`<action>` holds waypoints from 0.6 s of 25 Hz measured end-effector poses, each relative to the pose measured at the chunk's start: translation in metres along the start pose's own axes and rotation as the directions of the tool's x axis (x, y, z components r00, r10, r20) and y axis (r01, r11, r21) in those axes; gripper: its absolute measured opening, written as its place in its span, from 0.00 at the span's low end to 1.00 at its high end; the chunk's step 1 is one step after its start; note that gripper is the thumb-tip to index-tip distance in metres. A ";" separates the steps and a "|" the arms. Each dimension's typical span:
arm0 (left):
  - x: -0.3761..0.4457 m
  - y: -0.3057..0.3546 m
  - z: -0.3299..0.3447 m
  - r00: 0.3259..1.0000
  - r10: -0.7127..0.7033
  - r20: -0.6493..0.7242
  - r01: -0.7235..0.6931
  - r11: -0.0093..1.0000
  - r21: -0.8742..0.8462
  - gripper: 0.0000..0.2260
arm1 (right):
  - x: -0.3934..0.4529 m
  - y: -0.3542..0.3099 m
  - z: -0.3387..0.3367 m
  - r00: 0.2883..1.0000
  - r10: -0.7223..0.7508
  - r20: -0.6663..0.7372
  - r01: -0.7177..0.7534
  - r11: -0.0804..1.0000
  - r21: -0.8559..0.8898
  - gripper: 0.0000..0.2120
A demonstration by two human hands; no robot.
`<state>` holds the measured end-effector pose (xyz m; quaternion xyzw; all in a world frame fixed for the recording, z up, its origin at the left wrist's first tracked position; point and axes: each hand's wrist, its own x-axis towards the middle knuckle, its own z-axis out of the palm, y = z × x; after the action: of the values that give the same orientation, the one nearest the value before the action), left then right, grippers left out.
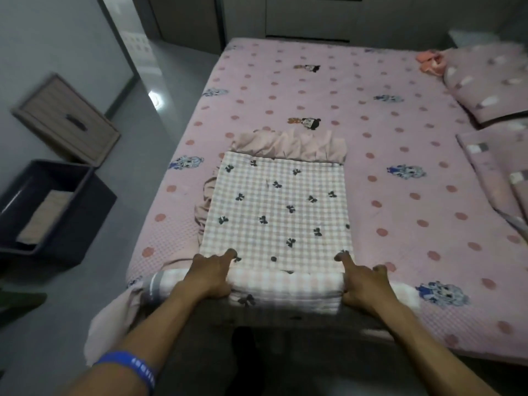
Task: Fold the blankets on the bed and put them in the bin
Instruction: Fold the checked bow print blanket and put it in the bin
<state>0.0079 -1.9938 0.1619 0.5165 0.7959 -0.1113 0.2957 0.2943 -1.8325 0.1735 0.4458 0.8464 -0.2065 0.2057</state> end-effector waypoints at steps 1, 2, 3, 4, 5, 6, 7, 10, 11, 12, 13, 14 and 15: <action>0.026 -0.004 -0.022 1.000 0.000 0.025 0.001 1.000 -0.030 0.30 | 0.028 -0.001 -0.020 1.000 0.010 0.014 -0.010 1.000 -0.008 0.32; 0.052 -0.008 -0.042 0.999 0.004 0.045 -0.002 0.999 -0.050 0.29 | 0.056 -0.001 -0.036 0.999 0.022 0.028 -0.022 1.000 -0.008 0.31; 0.082 -0.013 -0.057 0.999 0.012 0.053 -0.009 0.998 -0.058 0.28 | 0.085 0.000 -0.050 0.999 0.039 0.036 -0.039 0.999 -0.007 0.30; 0.116 -0.018 -0.071 0.998 0.016 0.057 -0.012 0.998 -0.059 0.27 | 0.119 0.002 -0.060 0.998 0.058 0.037 -0.057 0.998 -0.010 0.29; 0.150 -0.023 -0.079 0.997 0.016 0.070 -0.012 0.998 -0.062 0.27 | 0.154 0.005 -0.066 0.996 0.078 0.035 -0.077 0.997 -0.017 0.28; 0.183 -0.026 -0.086 0.996 0.022 0.085 -0.018 0.998 -0.057 0.28 | 0.189 0.009 -0.067 0.995 0.100 0.030 -0.099 0.995 -0.027 0.28; 0.216 -0.029 -0.089 0.995 0.028 0.097 -0.024 0.999 -0.049 0.28 | 0.222 0.014 -0.066 0.993 0.116 0.032 -0.115 0.993 -0.037 0.28; 0.305 -0.033 -0.082 0.991 0.042 0.131 -0.036 0.998 -0.052 0.29 | 0.309 0.026 -0.048 0.982 0.164 0.092 -0.159 0.986 -0.058 0.29; 0.327 -0.034 -0.074 0.988 0.045 0.150 -0.038 0.998 -0.046 0.30 | 0.328 0.028 -0.039 0.975 0.186 0.123 -0.180 0.982 -0.061 0.30; 0.349 -0.035 -0.060 0.988 0.045 0.151 -0.041 0.999 -0.029 0.33 | 0.346 0.032 -0.026 0.969 0.210 0.133 -0.202 0.977 -0.070 0.31; 0.370 -0.037 -0.043 0.991 0.032 0.127 -0.033 0.999 0.003 0.36 | 0.362 0.037 -0.010 0.970 0.221 0.098 -0.212 0.972 -0.098 0.33; 0.386 -0.038 -0.027 0.997 0.005 0.078 -0.009 0.999 0.047 0.38 | 0.375 0.039 0.009 0.978 0.207 0.003 -0.205 0.968 -0.145 0.33; 0.395 -0.040 -0.009 0.999 -0.033 -0.002 0.033 0.996 0.088 0.39 | 0.382 0.039 0.030 0.976 0.165 -0.141 -0.191 0.963 -0.193 0.33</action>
<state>-0.1458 -1.7081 -0.0672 0.5159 0.7986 -0.1511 0.2707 0.1341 -1.5724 -0.0612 0.5085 0.8306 -0.0708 0.2156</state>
